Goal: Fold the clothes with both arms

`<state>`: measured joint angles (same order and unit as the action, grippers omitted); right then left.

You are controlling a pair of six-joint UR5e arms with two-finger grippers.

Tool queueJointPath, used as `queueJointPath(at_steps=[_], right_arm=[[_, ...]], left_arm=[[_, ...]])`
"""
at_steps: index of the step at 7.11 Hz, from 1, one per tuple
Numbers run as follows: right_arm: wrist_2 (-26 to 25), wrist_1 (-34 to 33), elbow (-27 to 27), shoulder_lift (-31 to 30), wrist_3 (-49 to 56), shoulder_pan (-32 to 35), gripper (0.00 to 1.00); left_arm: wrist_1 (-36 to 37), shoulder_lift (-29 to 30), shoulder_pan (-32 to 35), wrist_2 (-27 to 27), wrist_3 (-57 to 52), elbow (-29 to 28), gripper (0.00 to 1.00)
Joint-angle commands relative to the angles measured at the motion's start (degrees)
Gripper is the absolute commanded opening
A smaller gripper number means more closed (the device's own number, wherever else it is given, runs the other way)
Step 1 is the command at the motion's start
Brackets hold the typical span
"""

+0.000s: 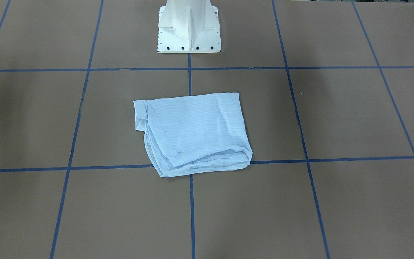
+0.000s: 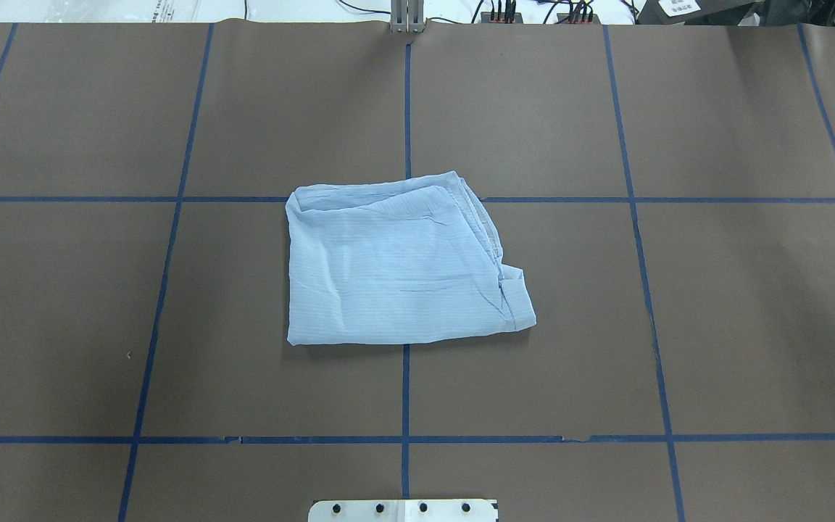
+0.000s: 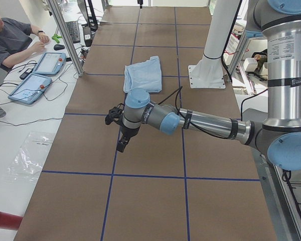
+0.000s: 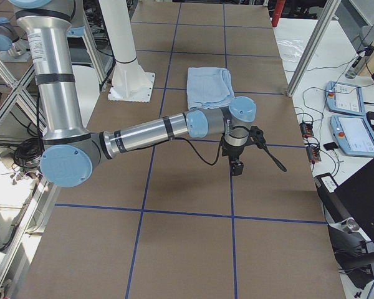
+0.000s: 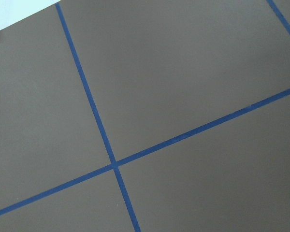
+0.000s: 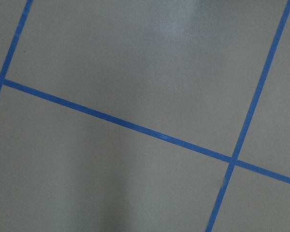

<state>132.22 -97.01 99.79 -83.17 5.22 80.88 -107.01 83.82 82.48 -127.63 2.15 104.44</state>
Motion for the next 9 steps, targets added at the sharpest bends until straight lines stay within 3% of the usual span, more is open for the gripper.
queueJointPath(at_steps=[1, 2, 4, 9], right_arm=[[0.7, 0.1, 0.0, -2.3, 0.0, 0.2, 1.0], [4.2, 0.1, 0.4, -3.7, -0.1, 1.3, 1.0], [6.6, -0.1, 0.0, -4.3, -0.1, 4.4, 1.0], [6.6, -0.4, -0.7, -9.8, 0.0, 8.9, 1.0]], left_arm=[[-2.4, 0.3, 1.3, -0.2, 0.2, -4.8, 0.99], [0.6, -0.8, 1.4, -0.5, 0.3, -3.9, 0.99], [9.0, -1.3, 2.2, -4.1, 0.1, -2.7, 0.99], [9.5, -2.3, 5.8, -4.6, -2.0, -3.1, 0.99]])
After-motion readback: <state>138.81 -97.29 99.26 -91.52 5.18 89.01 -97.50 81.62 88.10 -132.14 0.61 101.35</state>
